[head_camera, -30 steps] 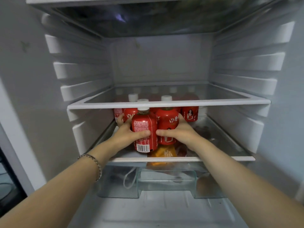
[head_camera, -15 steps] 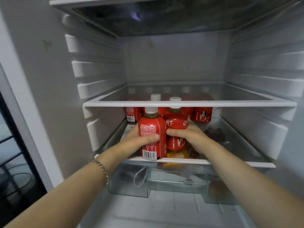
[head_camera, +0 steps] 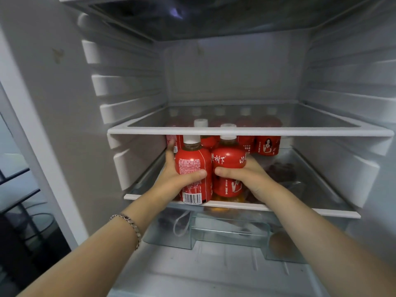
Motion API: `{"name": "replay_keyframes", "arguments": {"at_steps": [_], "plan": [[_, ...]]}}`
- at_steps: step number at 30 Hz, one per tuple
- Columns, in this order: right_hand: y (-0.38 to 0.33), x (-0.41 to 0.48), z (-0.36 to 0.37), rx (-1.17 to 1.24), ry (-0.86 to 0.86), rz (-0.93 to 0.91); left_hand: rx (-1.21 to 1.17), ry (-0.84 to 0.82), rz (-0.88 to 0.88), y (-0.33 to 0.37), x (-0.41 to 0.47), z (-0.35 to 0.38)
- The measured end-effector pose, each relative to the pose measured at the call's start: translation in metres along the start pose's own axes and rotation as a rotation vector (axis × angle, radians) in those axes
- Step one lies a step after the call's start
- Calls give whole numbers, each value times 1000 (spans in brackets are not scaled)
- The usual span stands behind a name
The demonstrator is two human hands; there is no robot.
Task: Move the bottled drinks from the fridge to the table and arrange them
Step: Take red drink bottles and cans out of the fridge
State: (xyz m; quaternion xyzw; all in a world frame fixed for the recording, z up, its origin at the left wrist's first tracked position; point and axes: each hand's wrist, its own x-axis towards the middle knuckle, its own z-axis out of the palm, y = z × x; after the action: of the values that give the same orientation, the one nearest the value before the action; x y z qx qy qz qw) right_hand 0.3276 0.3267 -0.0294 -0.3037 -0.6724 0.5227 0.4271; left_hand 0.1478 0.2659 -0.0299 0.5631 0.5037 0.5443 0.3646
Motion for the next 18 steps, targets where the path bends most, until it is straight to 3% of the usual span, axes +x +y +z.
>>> {"name": "replay_keyframes", "arguments": {"at_steps": [10,18], "plan": [[-11,-29,7,41,-34,-27,-92,7,87,6,-32,10],[-26,-72,35,41,95,-23,-136,-58,140,10,-68,2]]}}
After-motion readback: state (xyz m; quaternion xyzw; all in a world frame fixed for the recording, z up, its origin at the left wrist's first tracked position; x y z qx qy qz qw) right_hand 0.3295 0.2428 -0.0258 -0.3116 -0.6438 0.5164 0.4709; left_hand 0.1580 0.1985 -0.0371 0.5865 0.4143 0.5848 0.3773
